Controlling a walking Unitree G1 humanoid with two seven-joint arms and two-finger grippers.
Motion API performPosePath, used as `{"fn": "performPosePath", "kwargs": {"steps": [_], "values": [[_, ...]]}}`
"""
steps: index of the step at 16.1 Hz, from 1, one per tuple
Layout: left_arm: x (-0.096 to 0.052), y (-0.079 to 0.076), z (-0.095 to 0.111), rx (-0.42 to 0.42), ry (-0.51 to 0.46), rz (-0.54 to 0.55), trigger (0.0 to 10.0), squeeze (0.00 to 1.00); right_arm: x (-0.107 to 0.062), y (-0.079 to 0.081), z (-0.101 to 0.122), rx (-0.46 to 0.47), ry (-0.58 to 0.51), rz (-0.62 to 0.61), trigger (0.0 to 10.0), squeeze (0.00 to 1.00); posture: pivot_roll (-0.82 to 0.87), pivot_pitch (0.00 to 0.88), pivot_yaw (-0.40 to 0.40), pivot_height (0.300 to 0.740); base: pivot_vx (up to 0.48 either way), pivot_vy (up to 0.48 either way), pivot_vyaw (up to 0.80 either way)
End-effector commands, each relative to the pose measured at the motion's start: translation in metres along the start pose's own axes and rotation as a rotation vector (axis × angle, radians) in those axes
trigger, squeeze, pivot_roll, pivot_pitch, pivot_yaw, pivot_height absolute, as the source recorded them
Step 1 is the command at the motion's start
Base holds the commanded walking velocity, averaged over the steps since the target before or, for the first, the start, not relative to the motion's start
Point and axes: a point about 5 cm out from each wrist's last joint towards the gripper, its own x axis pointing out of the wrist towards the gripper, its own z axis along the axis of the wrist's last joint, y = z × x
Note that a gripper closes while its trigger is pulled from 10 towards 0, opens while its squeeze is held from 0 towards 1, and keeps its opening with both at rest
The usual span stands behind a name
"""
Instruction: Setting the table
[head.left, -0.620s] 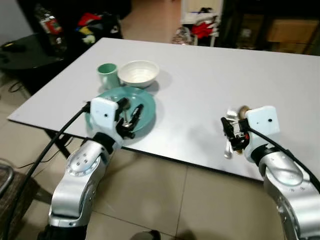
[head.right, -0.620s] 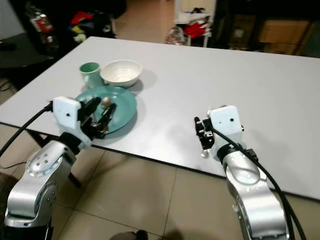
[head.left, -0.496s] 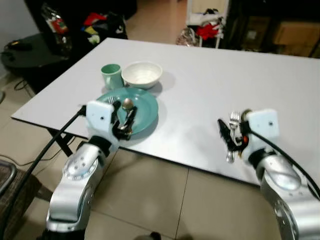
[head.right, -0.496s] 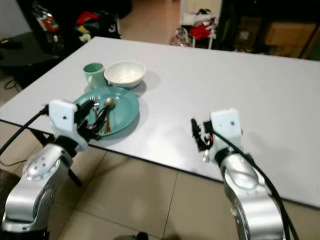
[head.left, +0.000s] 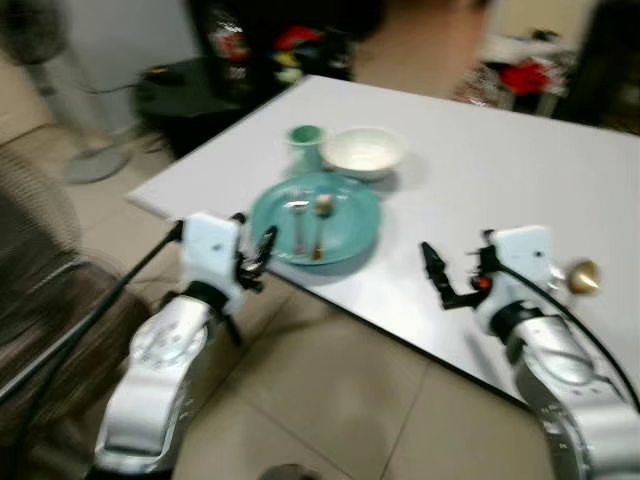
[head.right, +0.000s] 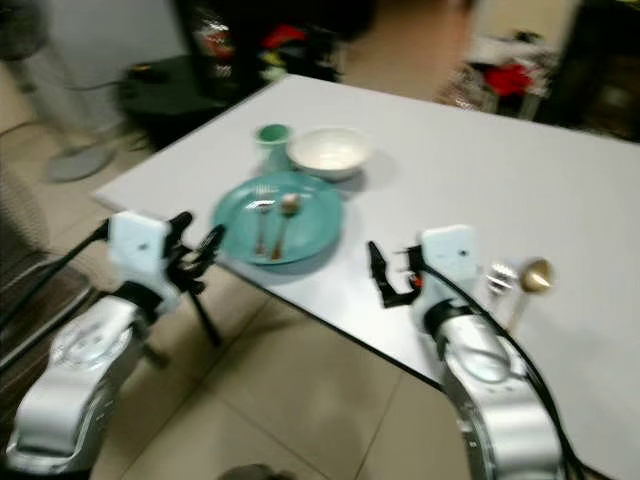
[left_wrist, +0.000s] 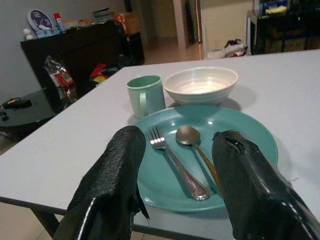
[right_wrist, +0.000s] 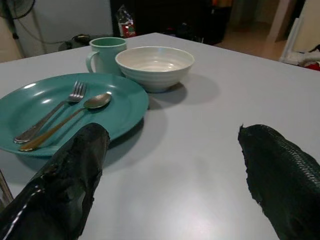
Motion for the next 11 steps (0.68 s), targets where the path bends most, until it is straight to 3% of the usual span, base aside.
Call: {"fn": "performPosePath", "kwargs": {"steps": [1,3,6,11], "values": [[-0.004,0.004,-0.001,0.002,0.02,0.021,10.0,0.0,0.001,0.004,0.002,0.02,-0.011,0.031,10.0,1.0,0.03,0.0,0.06,0.74,0.0,0.0,0.8],[-0.009,0.006,-0.008,0.006,0.046,0.031,10.0,0.0,0.004,0.008,0.004,0.022,-0.025,0.04,10.0,1.0,0.04,0.0,0.05,0.74,0.0,0.0,0.8],[-0.006,0.011,-0.005,-0.02,0.036,0.052,10.0,0.0,0.004,0.015,0.006,0.025,-0.037,0.071,10.0,1.0,0.03,0.0,0.054,0.74,0.0,0.0,0.8],[-0.003,0.003,-0.004,-0.012,0.034,0.029,10.0,0.0,0.004,0.013,0.002,0.034,-0.02,0.085,10.0,1.0,0.03,0.0,0.051,0.74,0.0,0.0,0.8]]}}
